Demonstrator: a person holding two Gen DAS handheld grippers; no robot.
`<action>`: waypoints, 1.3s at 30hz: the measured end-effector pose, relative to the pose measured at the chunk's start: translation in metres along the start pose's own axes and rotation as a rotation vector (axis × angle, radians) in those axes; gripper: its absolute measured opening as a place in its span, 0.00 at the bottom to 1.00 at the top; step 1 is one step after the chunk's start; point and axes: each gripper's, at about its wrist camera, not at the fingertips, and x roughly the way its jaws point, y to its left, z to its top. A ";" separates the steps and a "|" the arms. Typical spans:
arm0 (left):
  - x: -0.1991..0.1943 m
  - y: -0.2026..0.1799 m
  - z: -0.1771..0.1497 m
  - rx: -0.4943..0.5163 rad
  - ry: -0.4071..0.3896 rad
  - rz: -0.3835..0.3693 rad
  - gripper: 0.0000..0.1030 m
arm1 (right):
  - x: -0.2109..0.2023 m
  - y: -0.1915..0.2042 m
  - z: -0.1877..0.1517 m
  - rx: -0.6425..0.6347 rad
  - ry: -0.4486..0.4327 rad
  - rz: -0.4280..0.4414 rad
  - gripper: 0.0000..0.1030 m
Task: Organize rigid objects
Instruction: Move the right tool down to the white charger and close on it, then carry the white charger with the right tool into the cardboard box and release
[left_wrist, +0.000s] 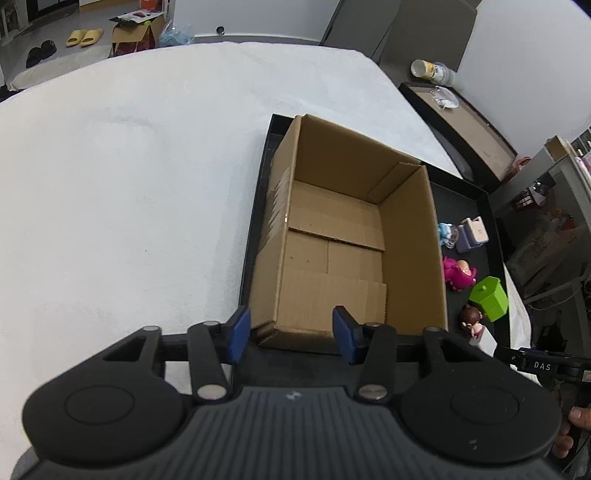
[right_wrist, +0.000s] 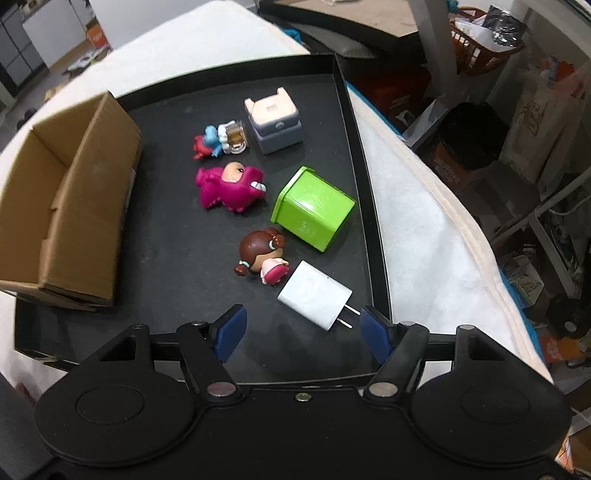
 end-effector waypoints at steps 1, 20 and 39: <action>0.002 0.001 0.001 -0.003 0.003 0.002 0.42 | 0.004 0.000 0.002 -0.010 0.009 -0.002 0.65; 0.023 0.011 0.006 -0.060 0.030 -0.017 0.24 | 0.058 0.016 0.022 -0.304 0.112 -0.075 0.57; 0.011 0.016 0.001 -0.059 -0.003 -0.076 0.20 | 0.032 0.019 0.017 -0.284 0.085 -0.012 0.39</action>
